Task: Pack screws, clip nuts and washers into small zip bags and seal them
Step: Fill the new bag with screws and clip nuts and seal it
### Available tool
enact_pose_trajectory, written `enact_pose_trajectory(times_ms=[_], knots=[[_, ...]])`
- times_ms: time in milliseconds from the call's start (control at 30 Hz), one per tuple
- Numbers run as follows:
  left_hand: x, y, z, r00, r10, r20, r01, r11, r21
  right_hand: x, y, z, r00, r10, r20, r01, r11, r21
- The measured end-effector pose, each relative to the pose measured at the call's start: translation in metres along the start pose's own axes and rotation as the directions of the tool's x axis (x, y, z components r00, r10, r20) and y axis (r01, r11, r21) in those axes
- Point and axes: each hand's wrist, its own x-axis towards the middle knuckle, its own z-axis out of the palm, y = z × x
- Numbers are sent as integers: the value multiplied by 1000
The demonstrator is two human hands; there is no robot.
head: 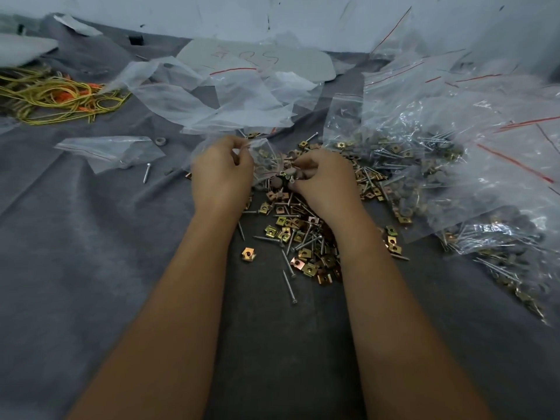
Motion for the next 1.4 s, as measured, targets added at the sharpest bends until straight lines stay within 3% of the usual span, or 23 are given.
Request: enact_pose_trajectory(times_ms=[133, 300, 433, 633, 833, 1000, 1100, 1167, 1300, 1400], knots=[[-4, 4, -2, 1000, 10, 7, -10, 999, 41, -2, 9, -2, 997, -3, -83, 2, 1000, -16], [-3, 6, -8, 989, 1, -148, 6, 999, 43, -10, 10, -8, 987, -75, -143, 79, 997, 24], [-1, 4, -11, 976, -35, -213, 29, 999, -28, -9, 14, -11, 993, -28, -112, 27, 1000, -3], [-3, 6, -5, 998, 34, -45, -36, 998, -43, -11, 15, -12, 987, -70, -142, 72, 997, 10], [-7, 8, -1, 996, 71, 57, -66, 994, -83, -11, 6, -6, 953, -156, -259, 194, 973, 129], [-7, 9, 1, 995, 51, 82, -38, 988, -150, -8, -1, 8, 959, -240, -154, 255, 963, 89], [-5, 7, 1, 999, -20, 37, 27, 980, -200, -6, 2, 8, 965, -153, -212, 182, 975, 124], [-4, 6, 0, 999, -49, 12, 51, 968, -244, -5, 6, 7, 971, -113, -211, 125, 991, 45], [-4, 7, -1, 998, -58, -5, 53, 951, -306, -5, 9, 9, 989, -134, -63, 119, 972, -203], [-4, 6, -1, 998, -65, -4, 61, 945, -323, -5, 8, 10, 992, -122, -34, 112, 972, -205]])
